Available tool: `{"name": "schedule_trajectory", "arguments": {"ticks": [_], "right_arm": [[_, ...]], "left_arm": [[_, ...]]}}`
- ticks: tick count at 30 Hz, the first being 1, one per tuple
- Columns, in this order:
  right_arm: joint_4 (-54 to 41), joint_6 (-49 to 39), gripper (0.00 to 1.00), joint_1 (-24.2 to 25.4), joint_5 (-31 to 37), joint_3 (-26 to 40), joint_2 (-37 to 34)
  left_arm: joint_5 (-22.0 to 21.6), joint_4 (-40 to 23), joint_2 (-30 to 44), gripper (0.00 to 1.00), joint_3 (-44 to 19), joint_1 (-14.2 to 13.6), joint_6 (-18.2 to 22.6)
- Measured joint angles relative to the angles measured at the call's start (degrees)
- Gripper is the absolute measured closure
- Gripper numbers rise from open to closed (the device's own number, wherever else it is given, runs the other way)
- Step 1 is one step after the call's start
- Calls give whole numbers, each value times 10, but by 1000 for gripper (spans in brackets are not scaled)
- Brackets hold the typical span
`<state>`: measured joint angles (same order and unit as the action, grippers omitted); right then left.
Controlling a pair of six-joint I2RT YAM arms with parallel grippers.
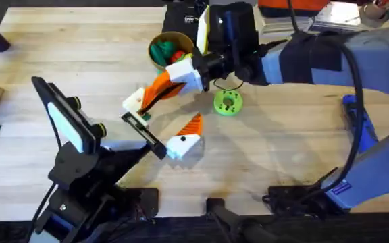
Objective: Pick up the gripper from the table and insert it into the empty holder that is missing its gripper. Then pick up a screw, insert it into the mounting hole, and use the screwdriver to tighten it. Finally, clean up the table by picking up the vegetable and placing it into the bucket.
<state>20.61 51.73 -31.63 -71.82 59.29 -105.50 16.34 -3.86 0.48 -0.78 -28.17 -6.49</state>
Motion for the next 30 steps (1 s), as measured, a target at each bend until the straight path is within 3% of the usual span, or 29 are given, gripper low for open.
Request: {"name": "schedule_trajectory", "arguments": {"ticks": [15,30], "right_arm": [[5,-72,992,-4,-24,0,-3],[-63,-104,992,15,-89,0,-6]], "left_arm": [[-3,0,-3,15,0,1,12],[71,2,-3,15,0,1,17]]}}
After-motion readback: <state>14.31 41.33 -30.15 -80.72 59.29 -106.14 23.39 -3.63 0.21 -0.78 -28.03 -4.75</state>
